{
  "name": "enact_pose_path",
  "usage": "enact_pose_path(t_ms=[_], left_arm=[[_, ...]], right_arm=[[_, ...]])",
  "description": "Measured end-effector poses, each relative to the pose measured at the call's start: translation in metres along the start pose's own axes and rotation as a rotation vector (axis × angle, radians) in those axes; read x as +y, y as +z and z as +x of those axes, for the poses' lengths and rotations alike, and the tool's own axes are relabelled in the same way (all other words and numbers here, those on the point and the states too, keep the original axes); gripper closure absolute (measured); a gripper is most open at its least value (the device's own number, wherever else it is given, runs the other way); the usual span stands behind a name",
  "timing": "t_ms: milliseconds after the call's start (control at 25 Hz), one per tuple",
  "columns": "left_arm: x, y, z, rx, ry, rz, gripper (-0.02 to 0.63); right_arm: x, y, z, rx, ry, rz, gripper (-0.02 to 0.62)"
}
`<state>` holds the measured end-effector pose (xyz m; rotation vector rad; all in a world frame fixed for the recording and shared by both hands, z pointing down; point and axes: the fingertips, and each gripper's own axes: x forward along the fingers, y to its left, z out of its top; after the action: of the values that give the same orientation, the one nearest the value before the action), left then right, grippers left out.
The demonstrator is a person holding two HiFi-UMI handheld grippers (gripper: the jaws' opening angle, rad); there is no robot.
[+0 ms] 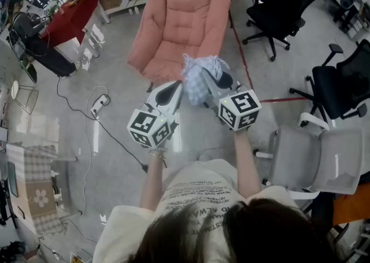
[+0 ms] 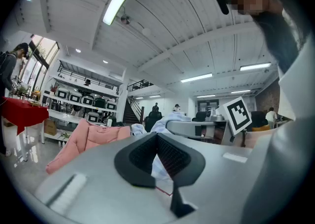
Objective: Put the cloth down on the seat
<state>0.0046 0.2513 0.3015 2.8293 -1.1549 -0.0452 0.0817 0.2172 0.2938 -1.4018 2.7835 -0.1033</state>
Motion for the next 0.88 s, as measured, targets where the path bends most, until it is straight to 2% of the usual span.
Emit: enact_pose_path(t_ms=[880], left_arm=[[-0.009,-0.002,0.013,0.004,-0.006,-0.020,0.618]], right_arm=[[-0.017,-0.007,-0.004,0.025,-0.008,0.028,0.523]])
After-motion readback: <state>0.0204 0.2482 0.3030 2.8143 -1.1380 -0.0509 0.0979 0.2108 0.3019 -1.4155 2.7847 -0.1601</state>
